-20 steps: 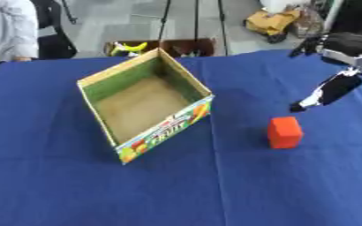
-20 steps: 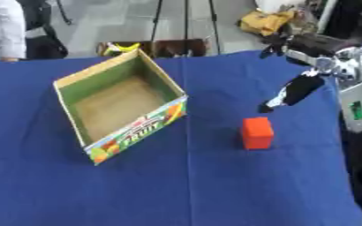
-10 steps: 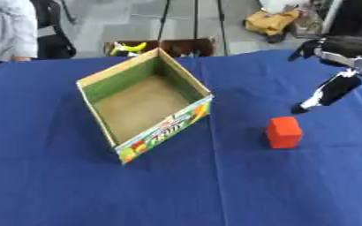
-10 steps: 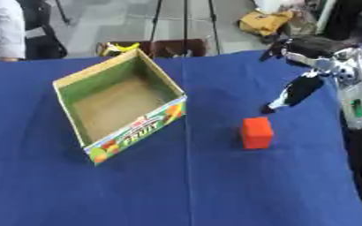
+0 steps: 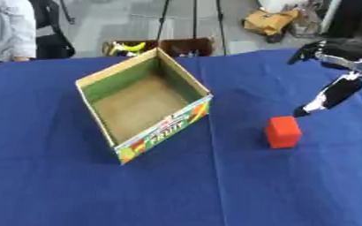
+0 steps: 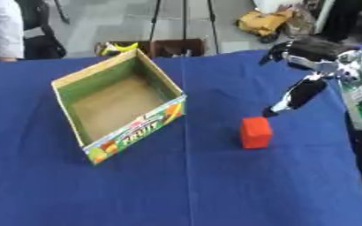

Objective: Pick up objects on the table and place them in the box.

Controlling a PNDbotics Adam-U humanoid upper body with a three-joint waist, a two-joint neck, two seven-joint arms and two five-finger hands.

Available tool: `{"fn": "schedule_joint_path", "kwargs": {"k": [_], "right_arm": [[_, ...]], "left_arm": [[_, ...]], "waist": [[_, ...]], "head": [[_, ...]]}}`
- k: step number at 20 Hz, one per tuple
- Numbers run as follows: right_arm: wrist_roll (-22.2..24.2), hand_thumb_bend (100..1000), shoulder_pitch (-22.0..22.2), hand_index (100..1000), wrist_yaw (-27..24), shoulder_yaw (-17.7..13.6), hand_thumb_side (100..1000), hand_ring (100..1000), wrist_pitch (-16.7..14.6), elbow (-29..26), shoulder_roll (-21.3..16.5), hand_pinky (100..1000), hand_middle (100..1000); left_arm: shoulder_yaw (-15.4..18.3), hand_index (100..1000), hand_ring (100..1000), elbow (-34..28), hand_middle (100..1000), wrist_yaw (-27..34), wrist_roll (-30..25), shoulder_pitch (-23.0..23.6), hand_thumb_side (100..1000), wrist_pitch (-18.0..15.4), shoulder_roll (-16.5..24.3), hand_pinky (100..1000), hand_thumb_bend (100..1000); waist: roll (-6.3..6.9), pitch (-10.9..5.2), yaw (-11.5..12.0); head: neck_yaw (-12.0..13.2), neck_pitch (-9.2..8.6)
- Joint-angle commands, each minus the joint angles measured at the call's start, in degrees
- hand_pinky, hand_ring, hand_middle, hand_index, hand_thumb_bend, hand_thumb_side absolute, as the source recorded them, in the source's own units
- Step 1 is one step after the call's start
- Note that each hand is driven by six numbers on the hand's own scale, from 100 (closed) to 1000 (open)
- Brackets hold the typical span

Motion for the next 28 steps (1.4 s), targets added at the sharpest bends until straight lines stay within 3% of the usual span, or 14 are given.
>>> {"fn": "schedule_joint_path", "kwargs": {"k": [1, 28], "right_arm": [[11.75, 743, -1.05, 883, -1.76, 0.32, 499, 842, -12.41, -1.41, -2.13, 809, 840], [11.75, 698, 1.41, 889, -7.2, 4.02, 424, 814, -17.95, 2.13, -3.76, 794, 815]], "left_arm": [[0.05, 898, 559, -1.15, 630, -0.23, -0.05, -0.17, 876, -0.03, 1.52, 356, 498], [-0.03, 898, 560, -1.15, 632, -0.18, -0.12, -0.57, 876, -0.11, 1.85, 357, 497]], "waist": [[-0.11, -0.97, -0.11], [-0.37, -0.64, -0.29]], "head": [[0.26, 0.13], [0.02, -0.05]]}}
